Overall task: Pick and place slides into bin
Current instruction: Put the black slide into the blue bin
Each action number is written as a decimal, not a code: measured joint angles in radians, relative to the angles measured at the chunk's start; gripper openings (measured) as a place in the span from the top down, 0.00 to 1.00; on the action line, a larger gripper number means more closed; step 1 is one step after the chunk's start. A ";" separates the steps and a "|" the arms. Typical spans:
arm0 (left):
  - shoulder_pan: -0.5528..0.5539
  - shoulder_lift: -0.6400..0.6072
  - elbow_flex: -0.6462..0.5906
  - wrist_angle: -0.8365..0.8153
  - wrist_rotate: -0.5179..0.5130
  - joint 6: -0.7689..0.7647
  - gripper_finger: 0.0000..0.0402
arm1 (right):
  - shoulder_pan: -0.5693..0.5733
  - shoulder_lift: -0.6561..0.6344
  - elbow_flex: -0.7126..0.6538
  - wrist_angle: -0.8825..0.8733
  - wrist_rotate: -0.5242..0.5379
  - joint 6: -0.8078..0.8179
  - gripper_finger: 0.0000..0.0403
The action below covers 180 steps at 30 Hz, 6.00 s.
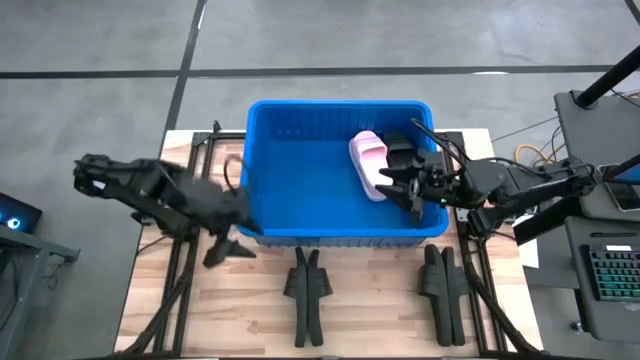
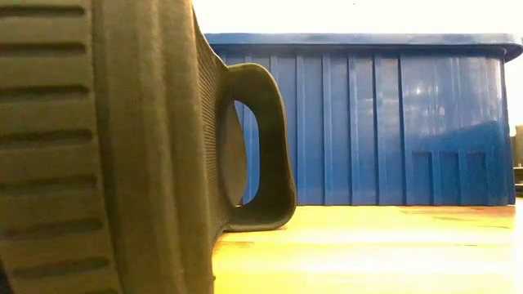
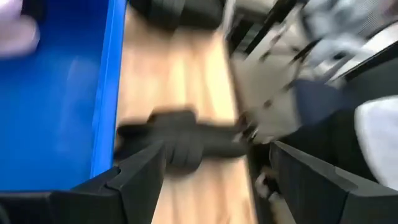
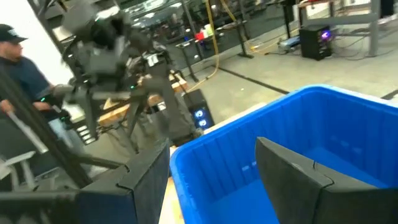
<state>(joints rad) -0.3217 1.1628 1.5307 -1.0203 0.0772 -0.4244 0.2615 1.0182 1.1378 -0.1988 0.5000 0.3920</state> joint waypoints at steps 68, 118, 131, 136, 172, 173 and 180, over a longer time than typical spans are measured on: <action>-0.449 0.603 -0.373 0.365 -0.712 -0.775 0.32 | -0.018 -0.212 -0.001 0.075 0.059 -0.457 0.44; -0.406 0.197 -0.355 0.292 -0.444 -0.640 0.98 | -0.018 -0.212 -0.001 0.077 0.059 -0.456 0.44; -0.385 0.028 -0.200 0.418 -0.846 -0.272 0.99 | -0.018 -0.212 -0.001 0.077 0.059 -0.453 0.44; -0.286 0.055 -0.104 0.473 -0.957 -0.045 1.00 | -0.018 -0.211 -0.001 0.077 0.059 -0.450 0.44; 0.166 0.550 0.227 0.939 -1.237 1.891 1.00 | -0.109 -0.119 0.000 -0.065 0.307 0.483 0.44; 0.171 0.558 0.227 0.966 -1.236 1.929 1.00 | -0.115 -0.118 0.000 -0.068 0.291 0.493 0.44; 0.186 0.587 0.227 1.005 -1.137 2.006 1.00 | -0.144 -0.116 0.000 -0.067 0.260 0.525 0.44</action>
<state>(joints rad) -0.1362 1.7497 1.7573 -0.0152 -1.0594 1.5816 0.1176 0.9022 1.1374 -0.2655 0.7605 0.9169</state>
